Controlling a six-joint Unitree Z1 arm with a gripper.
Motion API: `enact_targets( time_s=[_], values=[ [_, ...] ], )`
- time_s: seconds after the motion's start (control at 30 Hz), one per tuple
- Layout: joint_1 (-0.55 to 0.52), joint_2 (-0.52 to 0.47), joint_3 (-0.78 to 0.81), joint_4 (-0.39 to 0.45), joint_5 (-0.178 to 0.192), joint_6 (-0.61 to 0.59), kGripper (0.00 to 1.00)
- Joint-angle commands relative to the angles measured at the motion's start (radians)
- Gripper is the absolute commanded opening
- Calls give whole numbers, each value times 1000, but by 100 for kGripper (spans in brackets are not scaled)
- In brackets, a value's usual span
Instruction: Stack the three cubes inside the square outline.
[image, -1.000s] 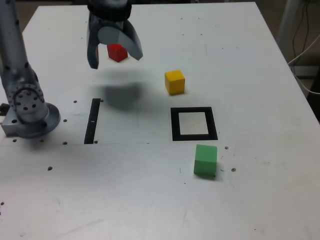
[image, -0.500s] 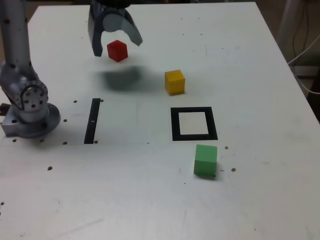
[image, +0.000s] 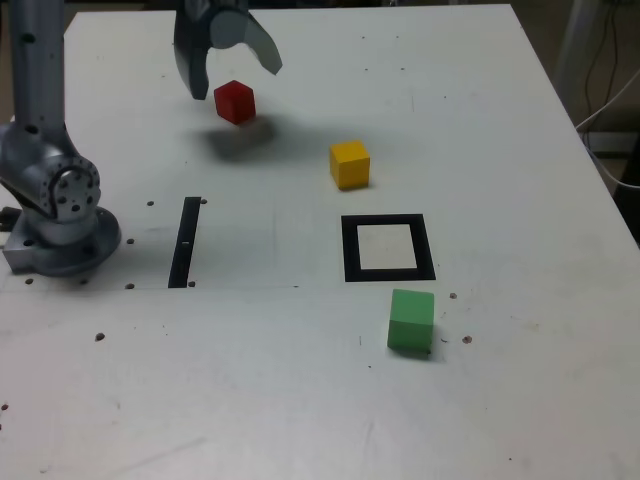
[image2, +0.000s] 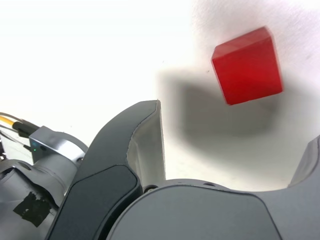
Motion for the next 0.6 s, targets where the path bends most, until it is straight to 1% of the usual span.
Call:
enact_targets(
  time_s=[0.0, 0.17, 0.4, 0.57],
  values=[
    [14, 21, -19, 13, -5, 1, 99],
    [45, 43, -57, 30, -25, -16, 99],
    [56, 52, -100, 73, -49, -157, 99],
    [58, 57, -117, 84, -55, -174, 99]
  ],
)
